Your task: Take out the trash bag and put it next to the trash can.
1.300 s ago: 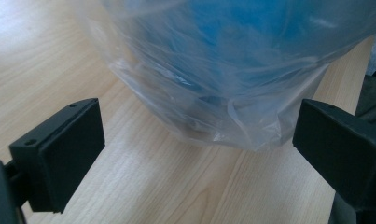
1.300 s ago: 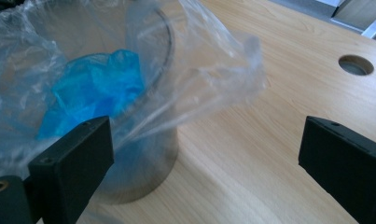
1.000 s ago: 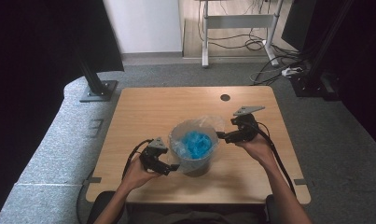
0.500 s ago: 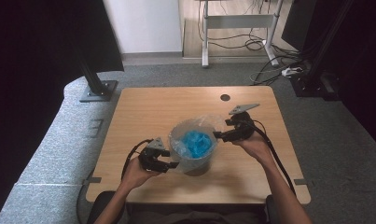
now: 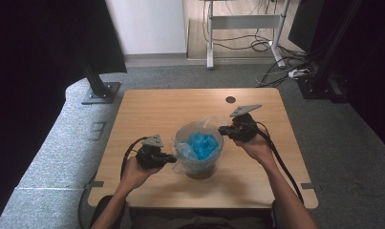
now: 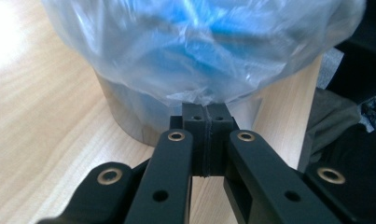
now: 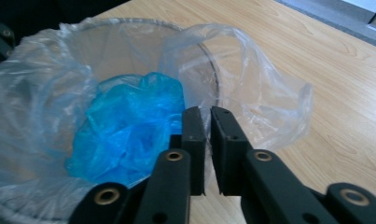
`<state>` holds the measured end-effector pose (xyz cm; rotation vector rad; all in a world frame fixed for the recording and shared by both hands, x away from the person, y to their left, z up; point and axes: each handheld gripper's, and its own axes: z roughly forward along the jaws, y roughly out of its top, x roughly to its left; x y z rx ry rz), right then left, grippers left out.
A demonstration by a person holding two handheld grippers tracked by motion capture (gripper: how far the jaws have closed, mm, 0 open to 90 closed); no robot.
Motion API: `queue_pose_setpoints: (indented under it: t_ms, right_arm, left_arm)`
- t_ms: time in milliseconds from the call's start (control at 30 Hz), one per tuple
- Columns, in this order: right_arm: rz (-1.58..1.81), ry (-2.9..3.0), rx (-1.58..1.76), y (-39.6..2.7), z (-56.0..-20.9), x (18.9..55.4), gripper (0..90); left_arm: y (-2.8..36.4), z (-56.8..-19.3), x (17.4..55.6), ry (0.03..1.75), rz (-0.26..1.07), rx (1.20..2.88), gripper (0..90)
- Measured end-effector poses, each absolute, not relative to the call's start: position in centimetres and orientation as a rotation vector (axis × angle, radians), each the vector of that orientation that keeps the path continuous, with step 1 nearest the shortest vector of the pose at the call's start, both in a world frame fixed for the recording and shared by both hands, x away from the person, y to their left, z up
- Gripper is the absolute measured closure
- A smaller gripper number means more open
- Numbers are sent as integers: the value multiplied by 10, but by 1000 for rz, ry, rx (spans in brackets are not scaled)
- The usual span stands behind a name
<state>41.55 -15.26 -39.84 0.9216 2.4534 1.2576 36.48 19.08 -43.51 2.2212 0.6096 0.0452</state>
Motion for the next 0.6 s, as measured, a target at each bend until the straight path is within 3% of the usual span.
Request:
queue_pose_setpoints:
  t_ms: [333,600]
  right_arm:
    - [1282,2470,875,-149,-389,412,892]
    - [1325,2484,824,-137,-380,409,892]
  left_arm:
    - [195,-385,372,573,103,2170,899]
    - [167,-367,392,548,115,2145,891]
